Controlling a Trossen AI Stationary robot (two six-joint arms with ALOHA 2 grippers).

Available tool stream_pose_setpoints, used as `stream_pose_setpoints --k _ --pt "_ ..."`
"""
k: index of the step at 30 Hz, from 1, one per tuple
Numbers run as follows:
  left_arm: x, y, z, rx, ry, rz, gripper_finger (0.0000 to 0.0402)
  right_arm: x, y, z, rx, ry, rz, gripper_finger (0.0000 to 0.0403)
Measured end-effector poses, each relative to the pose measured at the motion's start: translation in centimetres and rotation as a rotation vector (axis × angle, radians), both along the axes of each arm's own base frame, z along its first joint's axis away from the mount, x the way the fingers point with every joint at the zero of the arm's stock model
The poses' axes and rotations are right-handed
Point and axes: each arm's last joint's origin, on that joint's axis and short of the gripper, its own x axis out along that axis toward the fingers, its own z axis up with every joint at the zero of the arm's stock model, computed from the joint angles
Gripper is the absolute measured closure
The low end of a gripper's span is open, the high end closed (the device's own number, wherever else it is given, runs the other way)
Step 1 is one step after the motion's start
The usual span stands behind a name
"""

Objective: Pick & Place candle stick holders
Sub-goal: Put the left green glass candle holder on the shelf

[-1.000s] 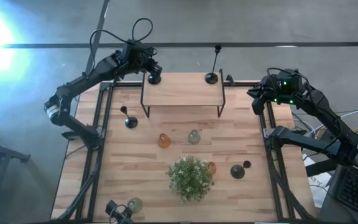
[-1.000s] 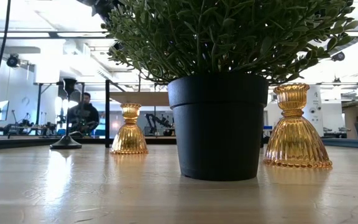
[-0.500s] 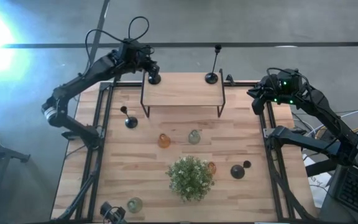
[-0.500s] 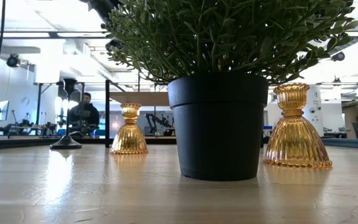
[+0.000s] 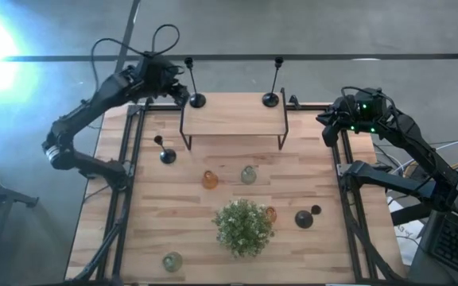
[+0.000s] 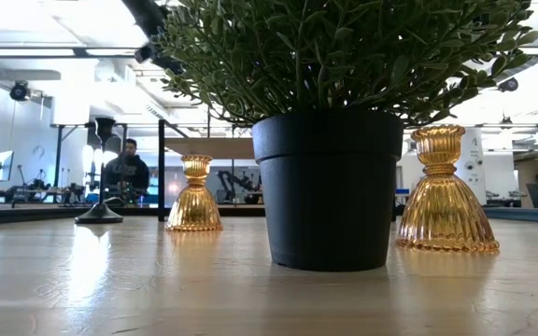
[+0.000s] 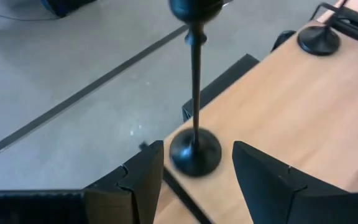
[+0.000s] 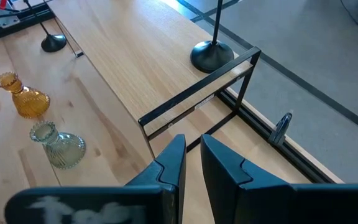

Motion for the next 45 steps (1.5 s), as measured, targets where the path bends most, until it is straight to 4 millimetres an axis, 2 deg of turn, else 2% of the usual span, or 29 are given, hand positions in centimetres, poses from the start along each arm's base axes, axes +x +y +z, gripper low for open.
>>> stream_pose_setpoints --k 4,11,16,21,29,38,45 --pt "-2.3 -2.4 1.3 -0.032 -0.039 -0.064 0.0206 0.0 0.0 0.0 -0.001 -0.001 0.000 0.0360" --pt "-6.1 -6.9 3.7 -0.115 -0.269 -0.243 0.0207 0.1 0.0 0.1 -0.007 -0.009 0.002 0.0360" --pt "-7.7 -9.5 4.6 -0.188 -0.397 -0.361 0.0207 0.1 -0.1 0.1 0.026 -0.033 -0.025 0.0360" --pt "-8.4 -11.4 5.0 -0.304 -0.474 -0.437 0.0209 0.1 -0.1 0.1 0.043 -0.053 -0.034 0.0360" --pt "-8.0 -14.0 4.7 -0.536 -0.491 -0.518 0.0209 0.2 -0.1 0.2 0.036 -0.060 -0.033 0.0360" --pt "-5.2 -16.9 3.4 -0.688 -0.335 -0.545 0.0209 0.2 -0.1 0.2 0.037 -0.060 -0.034 0.0360" --pt "-3.0 -19.1 2.3 -0.716 -0.203 -0.591 0.0209 0.2 -0.1 0.2 0.037 -0.059 -0.034 0.0360"
